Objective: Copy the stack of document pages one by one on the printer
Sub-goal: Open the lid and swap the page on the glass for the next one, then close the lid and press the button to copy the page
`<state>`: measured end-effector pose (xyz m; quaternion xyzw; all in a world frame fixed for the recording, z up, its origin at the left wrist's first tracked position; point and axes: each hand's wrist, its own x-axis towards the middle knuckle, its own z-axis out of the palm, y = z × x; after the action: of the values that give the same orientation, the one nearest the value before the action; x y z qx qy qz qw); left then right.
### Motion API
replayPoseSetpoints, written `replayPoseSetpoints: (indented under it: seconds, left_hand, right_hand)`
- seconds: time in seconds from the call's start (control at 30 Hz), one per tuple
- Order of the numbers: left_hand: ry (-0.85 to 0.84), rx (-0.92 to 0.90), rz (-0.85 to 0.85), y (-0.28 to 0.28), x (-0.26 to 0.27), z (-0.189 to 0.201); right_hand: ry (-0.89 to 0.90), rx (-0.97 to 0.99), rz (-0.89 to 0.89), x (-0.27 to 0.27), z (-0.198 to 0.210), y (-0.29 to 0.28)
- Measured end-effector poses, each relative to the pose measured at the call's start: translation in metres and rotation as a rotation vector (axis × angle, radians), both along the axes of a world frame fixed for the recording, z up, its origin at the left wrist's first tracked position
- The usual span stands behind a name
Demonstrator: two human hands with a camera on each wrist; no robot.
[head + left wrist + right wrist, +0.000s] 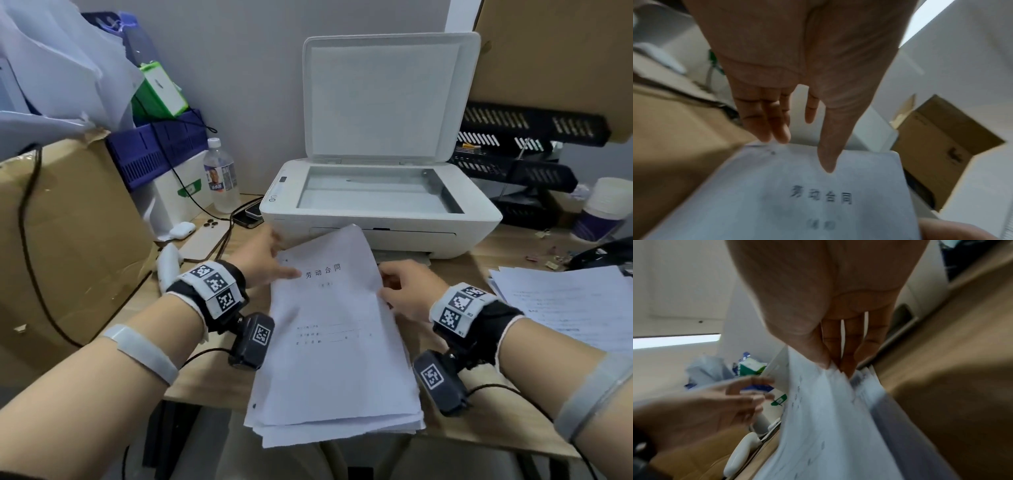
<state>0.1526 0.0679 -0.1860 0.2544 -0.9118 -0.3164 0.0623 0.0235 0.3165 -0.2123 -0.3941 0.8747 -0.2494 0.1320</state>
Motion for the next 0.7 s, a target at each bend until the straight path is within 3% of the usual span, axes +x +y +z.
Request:
replayPoseSetpoints:
  seconds: [0.13,0.3,0.4,0.5,0.6,0.7]
  left_hand:
    - [0.153,-0.144,-0.164,0.015,-0.011,0.047]
    - [0.289,-0.054,-0.244,0.015,-0.029,0.096]
    - [0.44,0.014,-0.194,0.004,-0.036,0.121]
    - [0.613,0.125,-0.168,-0.007,-0.045,0.146]
    - [0.8,0.226,-0.202,-0.014,-0.057,0.165]
    - [0.939,0.244,-0.2,-0.018,-0.074,0.173]
  right_hand:
    - [0.243,-0.029,0.083,0.002,0.04,-0.004]
    - [0.329,-0.18,0.042,-0.011,0.098,-0.007]
    - [0.323,-0.01,0.016,-0.025,0.13,0.002]
    - [0.463,0.049,-0.122,-0.043,0.164,0.014]
    - [0.633,-0.152,-0.329,-0.061,0.204,0.024]
    - [0.756,-0.319,-0.398,-0.075,0.233,0.024]
